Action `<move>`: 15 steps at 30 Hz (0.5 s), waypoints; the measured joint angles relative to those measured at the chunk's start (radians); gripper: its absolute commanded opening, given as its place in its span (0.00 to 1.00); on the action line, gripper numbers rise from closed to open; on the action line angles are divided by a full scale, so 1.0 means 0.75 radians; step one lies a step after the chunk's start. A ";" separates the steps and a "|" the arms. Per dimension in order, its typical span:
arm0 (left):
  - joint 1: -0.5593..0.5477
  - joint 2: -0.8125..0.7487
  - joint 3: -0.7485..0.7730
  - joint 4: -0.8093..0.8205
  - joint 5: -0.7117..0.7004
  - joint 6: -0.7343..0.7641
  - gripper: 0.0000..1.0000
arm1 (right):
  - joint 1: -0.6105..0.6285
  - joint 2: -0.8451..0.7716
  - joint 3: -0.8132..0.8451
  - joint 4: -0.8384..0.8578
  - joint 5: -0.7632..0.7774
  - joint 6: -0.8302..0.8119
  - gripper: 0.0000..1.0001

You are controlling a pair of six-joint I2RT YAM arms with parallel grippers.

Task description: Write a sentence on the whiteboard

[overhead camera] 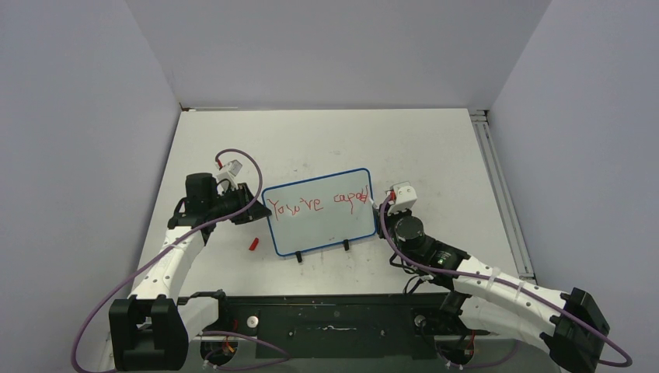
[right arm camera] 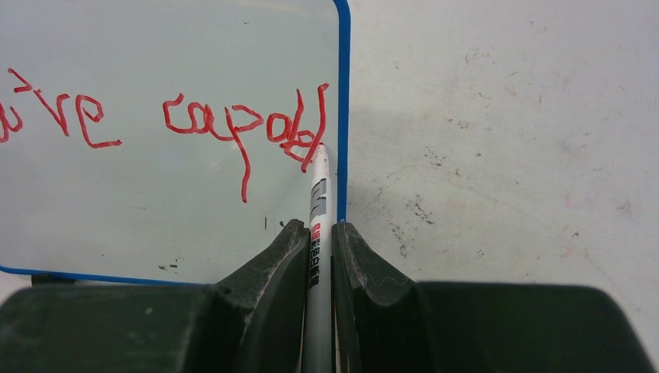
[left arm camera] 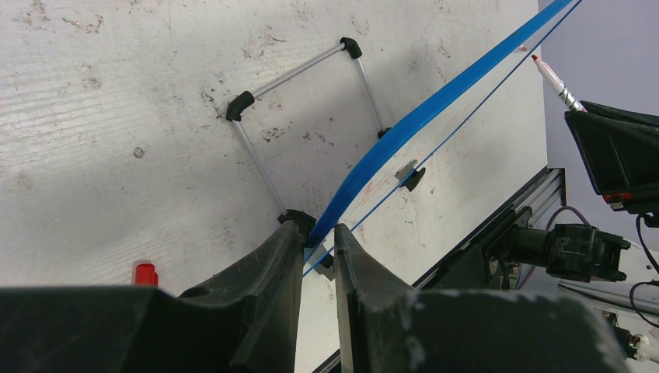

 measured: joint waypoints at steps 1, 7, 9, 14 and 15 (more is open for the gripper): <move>0.000 0.000 0.000 0.000 0.000 0.000 0.19 | -0.003 0.002 -0.001 0.002 -0.001 0.001 0.05; 0.000 0.000 0.000 0.000 0.000 0.000 0.19 | -0.006 0.014 -0.006 0.011 -0.009 0.005 0.05; 0.000 0.000 0.000 -0.001 0.000 0.000 0.19 | -0.006 0.023 -0.007 0.012 -0.010 0.007 0.05; 0.000 0.000 0.000 0.000 0.000 0.000 0.19 | -0.008 0.023 -0.011 0.011 -0.011 0.009 0.05; 0.000 0.000 0.000 0.000 0.000 0.000 0.19 | -0.010 0.023 -0.011 0.011 -0.011 0.009 0.05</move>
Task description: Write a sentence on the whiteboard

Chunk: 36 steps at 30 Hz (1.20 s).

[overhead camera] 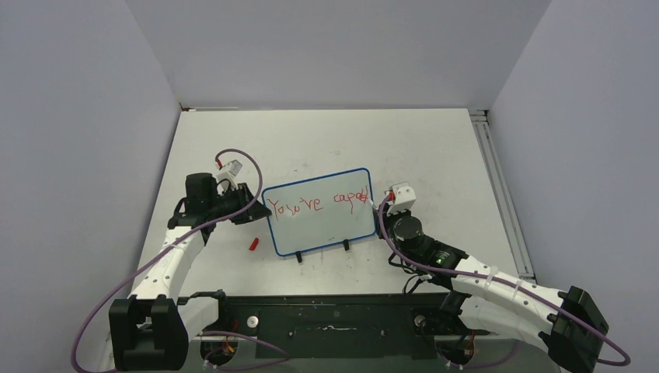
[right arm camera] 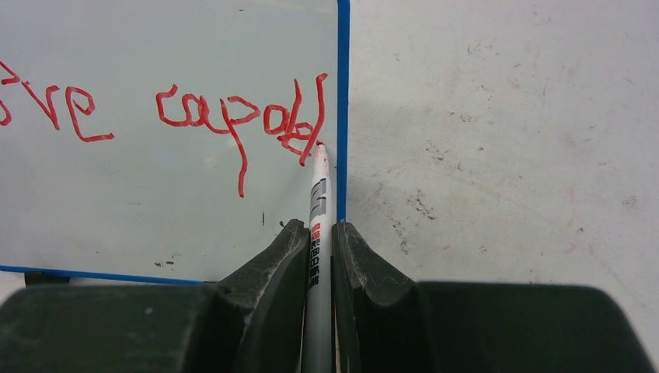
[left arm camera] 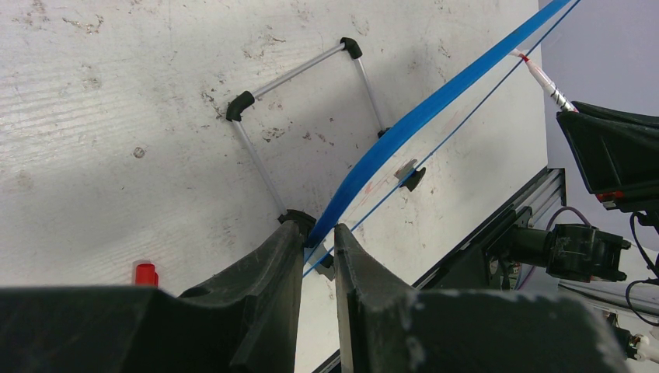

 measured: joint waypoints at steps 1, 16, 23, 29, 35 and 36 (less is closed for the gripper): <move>0.000 0.000 0.000 0.000 0.000 0.000 0.19 | -0.002 0.000 0.000 0.000 0.001 0.001 0.05; 0.000 0.000 0.000 0.000 0.000 0.000 0.19 | -0.002 -0.001 -0.001 -0.002 0.023 0.009 0.05; 0.000 0.000 0.000 0.000 0.000 0.000 0.19 | -0.002 -0.001 -0.001 -0.001 0.041 0.003 0.05; 0.000 0.000 0.000 0.000 -0.001 0.000 0.19 | -0.002 0.000 -0.001 0.001 0.045 -0.007 0.05; 0.000 0.000 0.000 0.000 0.000 0.000 0.19 | -0.003 0.021 0.007 0.012 0.046 -0.023 0.05; -0.001 0.000 0.000 -0.001 0.000 0.000 0.19 | -0.003 0.023 0.007 0.016 0.046 -0.027 0.05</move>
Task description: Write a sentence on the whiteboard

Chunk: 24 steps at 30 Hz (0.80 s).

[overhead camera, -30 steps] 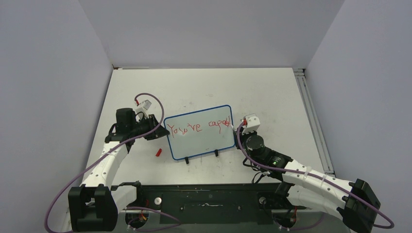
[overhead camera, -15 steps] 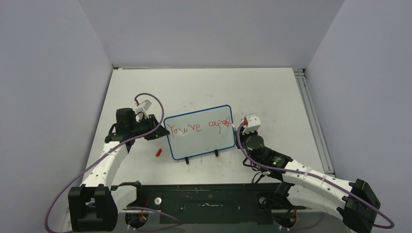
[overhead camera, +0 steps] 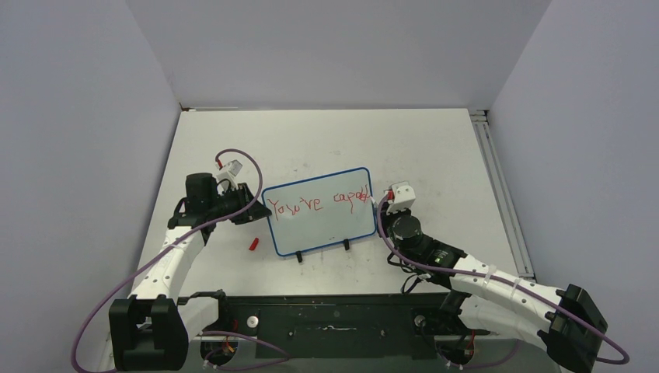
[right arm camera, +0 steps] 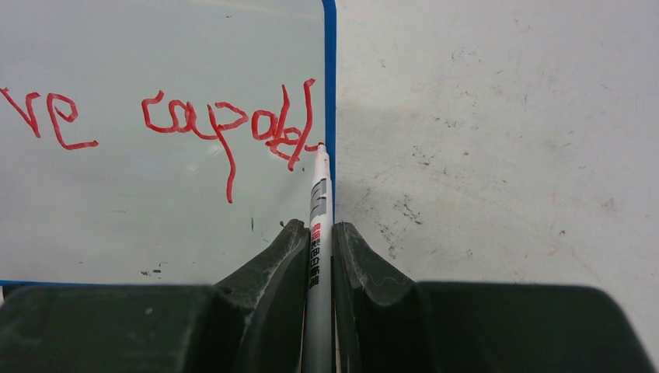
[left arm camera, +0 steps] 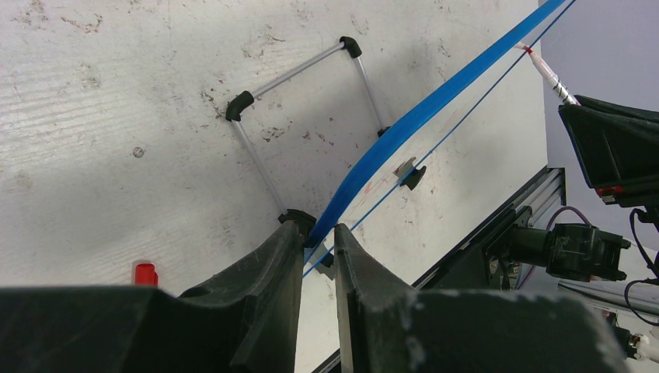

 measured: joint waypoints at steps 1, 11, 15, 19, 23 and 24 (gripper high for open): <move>0.000 0.000 0.000 0.000 0.000 0.000 0.19 | 0.000 0.001 0.000 0.003 0.000 -0.002 0.05; -0.001 0.000 0.000 0.000 0.000 0.000 0.19 | 0.000 0.004 0.000 0.017 -0.002 -0.011 0.05; -0.001 0.000 0.000 0.000 0.001 0.000 0.19 | 0.000 0.022 0.000 0.035 -0.010 -0.012 0.05; -0.001 0.000 0.000 0.000 0.001 0.000 0.19 | -0.001 0.032 0.000 0.045 -0.019 -0.011 0.05; -0.001 0.000 0.000 0.000 0.001 0.000 0.19 | 0.000 0.032 0.000 0.045 -0.025 -0.010 0.05; -0.001 0.000 0.000 0.000 0.001 0.000 0.19 | -0.001 0.032 0.000 0.045 -0.025 -0.009 0.05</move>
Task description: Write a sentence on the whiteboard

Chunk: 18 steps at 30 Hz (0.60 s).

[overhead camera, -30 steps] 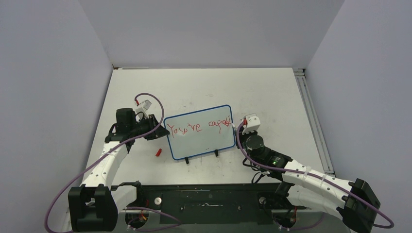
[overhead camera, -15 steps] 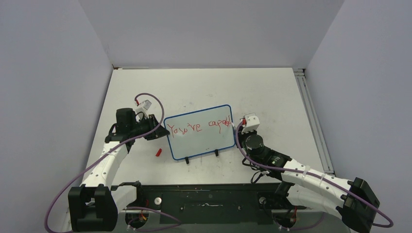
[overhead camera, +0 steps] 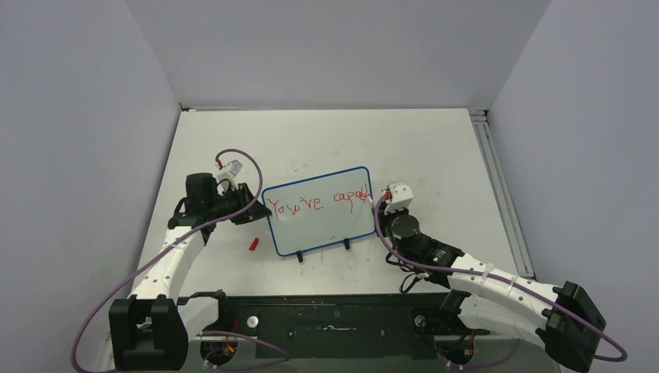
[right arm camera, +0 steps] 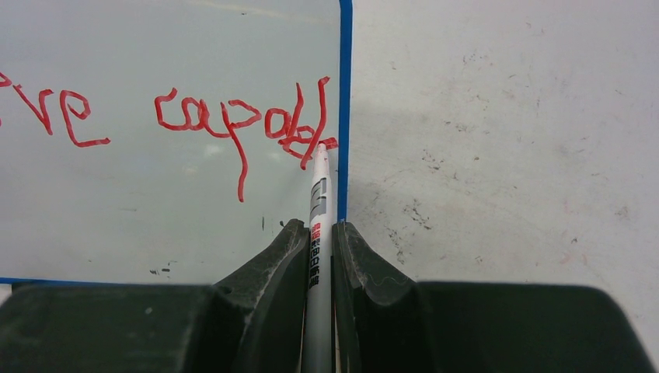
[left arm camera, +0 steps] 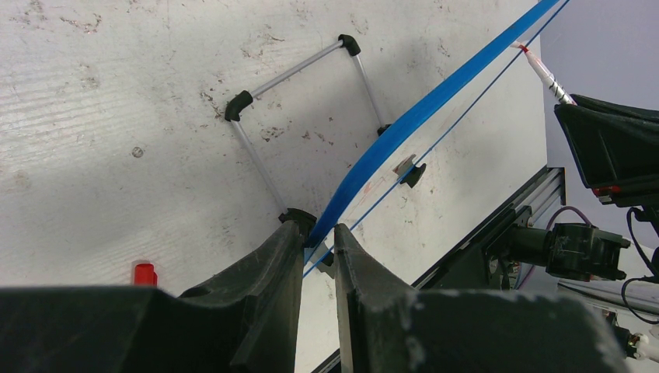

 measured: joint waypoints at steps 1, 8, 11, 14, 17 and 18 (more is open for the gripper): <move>0.000 0.000 0.000 0.000 0.000 0.000 0.19 | 0.001 0.000 0.000 0.000 -0.002 0.001 0.05; 0.000 0.000 0.000 0.000 0.000 0.000 0.19 | 0.001 -0.001 -0.001 -0.001 -0.009 0.020 0.05; 0.000 0.000 0.000 0.000 0.000 0.000 0.19 | 0.001 -0.006 -0.005 -0.001 -0.010 0.036 0.05; 0.000 0.000 0.000 0.000 0.001 0.000 0.19 | 0.001 -0.016 -0.015 -0.002 -0.012 0.047 0.05; 0.000 0.000 0.000 0.000 0.000 0.000 0.19 | 0.002 -0.020 -0.018 -0.007 -0.012 0.058 0.05; 0.000 0.000 0.000 0.000 0.001 0.000 0.19 | 0.003 -0.020 -0.018 -0.010 -0.012 0.063 0.05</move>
